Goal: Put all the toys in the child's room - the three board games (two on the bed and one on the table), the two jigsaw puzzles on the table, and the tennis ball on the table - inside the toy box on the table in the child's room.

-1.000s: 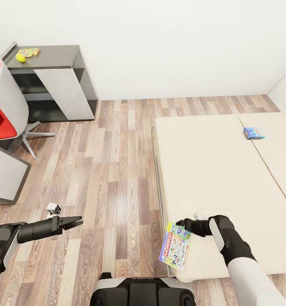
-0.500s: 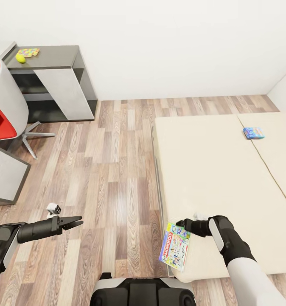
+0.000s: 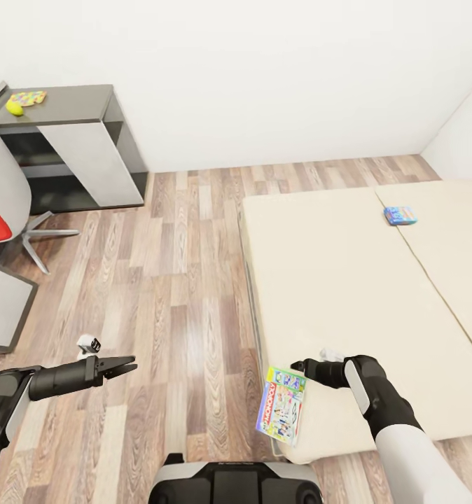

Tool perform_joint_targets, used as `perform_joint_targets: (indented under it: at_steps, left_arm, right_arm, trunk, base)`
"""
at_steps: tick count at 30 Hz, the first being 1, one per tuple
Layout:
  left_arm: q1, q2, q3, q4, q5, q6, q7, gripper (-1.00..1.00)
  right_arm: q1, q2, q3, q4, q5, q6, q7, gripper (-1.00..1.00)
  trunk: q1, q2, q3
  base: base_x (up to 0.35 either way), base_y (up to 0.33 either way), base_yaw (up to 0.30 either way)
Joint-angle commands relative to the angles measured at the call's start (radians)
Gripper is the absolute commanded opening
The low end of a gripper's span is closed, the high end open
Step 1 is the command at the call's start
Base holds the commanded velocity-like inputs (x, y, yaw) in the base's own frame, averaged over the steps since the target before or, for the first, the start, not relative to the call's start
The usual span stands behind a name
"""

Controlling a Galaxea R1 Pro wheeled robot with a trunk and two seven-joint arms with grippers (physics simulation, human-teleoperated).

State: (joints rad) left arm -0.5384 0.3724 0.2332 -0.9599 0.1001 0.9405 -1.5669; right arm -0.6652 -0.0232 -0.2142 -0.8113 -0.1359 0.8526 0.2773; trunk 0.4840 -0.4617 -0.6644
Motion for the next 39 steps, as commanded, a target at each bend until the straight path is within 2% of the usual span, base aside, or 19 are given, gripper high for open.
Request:
perform_joint_targets:
  at_steps: [1, 15, 28, 39]
  left_arm:
    - [0.000, 0.000, 0.000, 0.000, 0.000, 0.011, -0.004, 1.00]
    - [0.000, 0.000, 0.000, 0.000, 0.000, 0.011, -0.004, 1.00]
    - [0.000, 0.000, 0.000, 0.000, 0.000, 0.011, -0.004, 1.00]
    - [0.000, 0.000, 0.000, 0.000, 0.001, 0.011, -0.004, 1.00]
  right_arm:
    - [-0.001, 0.000, -0.002, 0.000, -0.004, 0.005, 0.000, 1.00]
    - [0.000, 0.003, 0.003, -0.003, 0.002, 0.003, 0.000, 1.00]
    - [0.000, 0.003, 0.004, -0.003, 0.003, 0.003, 0.000, 1.00]
    - [0.001, 0.002, 0.003, -0.002, 0.001, 0.002, 0.000, 1.00]
  trunk:
    - [0.001, -0.001, 0.000]
    - [0.001, -0.001, 0.012]
    - [0.001, -0.001, 0.012]
    - [0.001, -0.001, 0.017]
  base:
    - [0.000, 0.000, -0.157]
    - [0.000, 0.000, -0.104]
    - [0.000, 0.000, 0.165]
    - [0.000, 0.000, 0.024]
